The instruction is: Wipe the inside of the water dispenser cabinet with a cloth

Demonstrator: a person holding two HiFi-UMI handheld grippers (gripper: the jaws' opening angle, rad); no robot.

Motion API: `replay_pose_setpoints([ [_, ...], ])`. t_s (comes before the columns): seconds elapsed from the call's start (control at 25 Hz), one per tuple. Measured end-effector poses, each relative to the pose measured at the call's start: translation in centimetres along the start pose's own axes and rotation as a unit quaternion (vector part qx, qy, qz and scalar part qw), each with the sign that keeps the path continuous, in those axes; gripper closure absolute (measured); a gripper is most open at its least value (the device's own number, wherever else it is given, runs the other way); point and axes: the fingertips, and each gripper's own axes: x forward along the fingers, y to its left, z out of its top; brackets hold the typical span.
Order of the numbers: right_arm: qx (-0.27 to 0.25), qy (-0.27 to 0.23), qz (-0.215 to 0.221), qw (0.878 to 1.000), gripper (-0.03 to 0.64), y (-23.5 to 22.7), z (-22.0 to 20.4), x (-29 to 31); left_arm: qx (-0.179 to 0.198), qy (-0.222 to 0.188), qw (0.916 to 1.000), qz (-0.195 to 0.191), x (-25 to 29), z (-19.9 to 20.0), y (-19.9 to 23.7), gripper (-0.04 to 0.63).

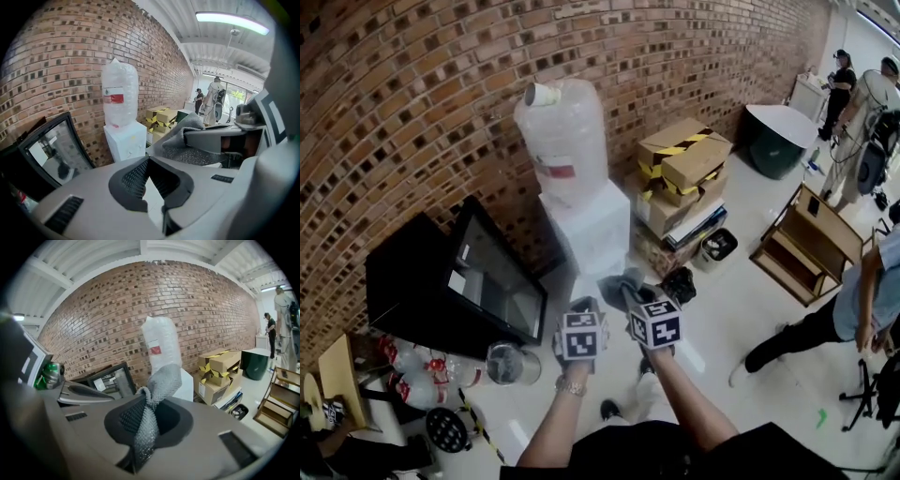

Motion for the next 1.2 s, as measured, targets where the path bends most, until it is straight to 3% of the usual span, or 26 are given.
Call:
replay_pose_setpoints([
  [0.36, -0.021, -0.002, 0.021, 1.0, 0.584, 6.1, -1.1, -3.2, 0.001, -0.007, 0.9999, 0.008, -4.8, -0.8, 0.8, 0.594],
  [0.6, -0.035, -0.005, 0.034, 0.999, 0.586, 6.9, 0.1, -3.9, -0.007, -0.029, 0.9985, 0.047, -5.8, 0.7, 2.1, 0.594],
  [1.2, -0.046, -0.01, 0.06, 0.997, 0.588, 7.9, 0.8, -4.6, -0.007, -0.042, 0.9981, 0.046, -6.9, 2.0, 1.0, 0.594],
])
